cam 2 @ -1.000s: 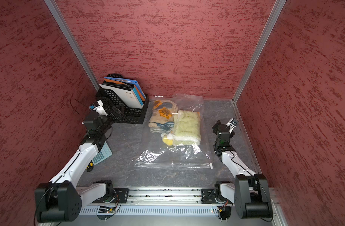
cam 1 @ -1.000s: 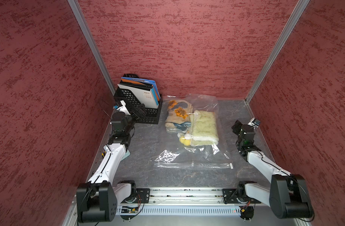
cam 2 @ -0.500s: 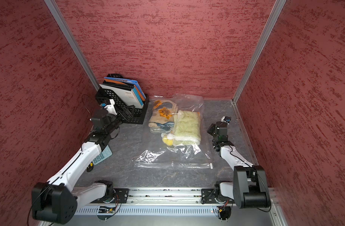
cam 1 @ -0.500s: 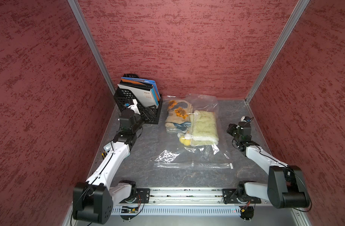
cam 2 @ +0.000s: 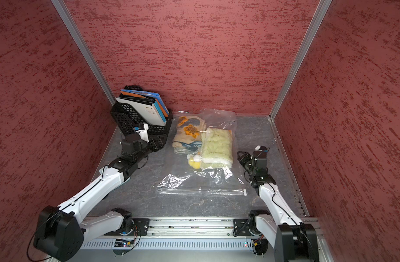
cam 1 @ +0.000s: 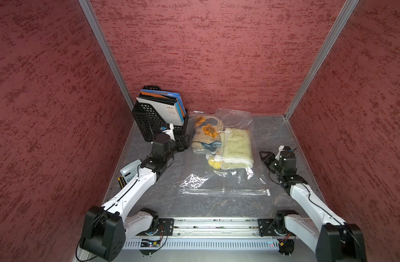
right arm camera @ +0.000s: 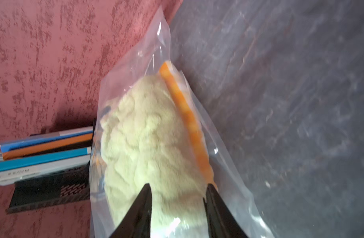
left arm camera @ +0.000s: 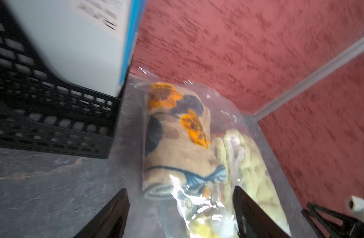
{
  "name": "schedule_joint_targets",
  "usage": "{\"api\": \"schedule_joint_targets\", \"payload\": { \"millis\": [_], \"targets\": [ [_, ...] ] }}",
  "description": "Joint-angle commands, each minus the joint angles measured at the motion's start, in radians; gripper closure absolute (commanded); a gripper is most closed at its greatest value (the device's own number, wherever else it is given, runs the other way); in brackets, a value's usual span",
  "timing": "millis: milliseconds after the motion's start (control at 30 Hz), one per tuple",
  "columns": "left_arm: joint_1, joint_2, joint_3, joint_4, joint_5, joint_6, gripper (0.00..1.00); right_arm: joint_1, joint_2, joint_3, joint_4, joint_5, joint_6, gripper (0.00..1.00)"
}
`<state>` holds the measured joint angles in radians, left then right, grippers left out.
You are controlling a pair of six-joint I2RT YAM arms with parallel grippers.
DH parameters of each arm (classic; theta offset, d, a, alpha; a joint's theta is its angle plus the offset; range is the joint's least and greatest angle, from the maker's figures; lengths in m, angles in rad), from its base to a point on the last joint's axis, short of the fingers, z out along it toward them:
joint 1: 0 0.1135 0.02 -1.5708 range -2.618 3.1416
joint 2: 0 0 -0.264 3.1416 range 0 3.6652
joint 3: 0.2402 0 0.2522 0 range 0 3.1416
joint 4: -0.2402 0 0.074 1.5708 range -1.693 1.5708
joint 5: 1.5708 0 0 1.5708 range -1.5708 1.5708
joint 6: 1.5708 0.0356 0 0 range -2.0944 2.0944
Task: Take the blanket out of the vacuum bag
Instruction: Adjust the vacuum bag at the center of the board.
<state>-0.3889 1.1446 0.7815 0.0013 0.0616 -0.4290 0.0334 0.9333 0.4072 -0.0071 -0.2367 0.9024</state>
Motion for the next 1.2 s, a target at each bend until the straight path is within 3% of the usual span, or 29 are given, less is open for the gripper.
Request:
{"api": "schedule_joint_targets", "payload": {
  "millis": [0,100,267,400,500,600,767,867,967,1067,1167],
  "targets": [
    [-0.138,0.008,0.070,-0.135,-0.098,0.116,0.26,0.026,-0.141,-0.035,-0.149,-0.102,0.121,0.54],
    [-0.208,0.027,0.076,-0.221,-0.147,0.121,0.28,0.062,-0.270,-0.056,-0.266,-0.099,0.158,0.50],
    [-0.187,0.038,0.032,-0.299,-0.260,-0.020,0.26,0.069,-0.298,0.014,-0.402,0.055,0.041,0.35],
    [-0.077,0.062,0.008,-0.380,-0.203,-0.159,0.25,0.066,-0.158,0.071,-0.403,0.212,-0.028,0.25],
    [-0.016,0.066,-0.025,-0.421,-0.159,-0.218,0.27,0.065,-0.029,0.120,-0.350,0.234,-0.105,0.24],
    [0.017,0.073,-0.064,-0.410,-0.072,-0.245,0.25,0.035,0.084,0.169,-0.310,0.292,-0.163,0.16],
    [0.025,0.179,-0.092,-0.342,0.069,-0.259,0.23,-0.060,0.303,0.289,-0.168,0.167,-0.251,0.13],
    [0.031,0.231,-0.118,-0.258,0.166,-0.276,0.32,-0.139,0.474,0.367,-0.053,-0.008,-0.243,0.18],
    [0.010,0.257,-0.130,-0.214,0.184,-0.302,0.35,-0.179,0.633,0.442,0.070,-0.170,-0.231,0.23],
    [-0.012,0.282,-0.113,-0.234,0.168,-0.283,0.39,-0.179,0.767,0.573,0.065,-0.320,-0.273,0.28],
    [-0.021,0.305,-0.116,-0.223,0.176,-0.282,0.48,-0.178,0.840,0.645,0.102,-0.412,-0.259,0.29]
  ]
}}
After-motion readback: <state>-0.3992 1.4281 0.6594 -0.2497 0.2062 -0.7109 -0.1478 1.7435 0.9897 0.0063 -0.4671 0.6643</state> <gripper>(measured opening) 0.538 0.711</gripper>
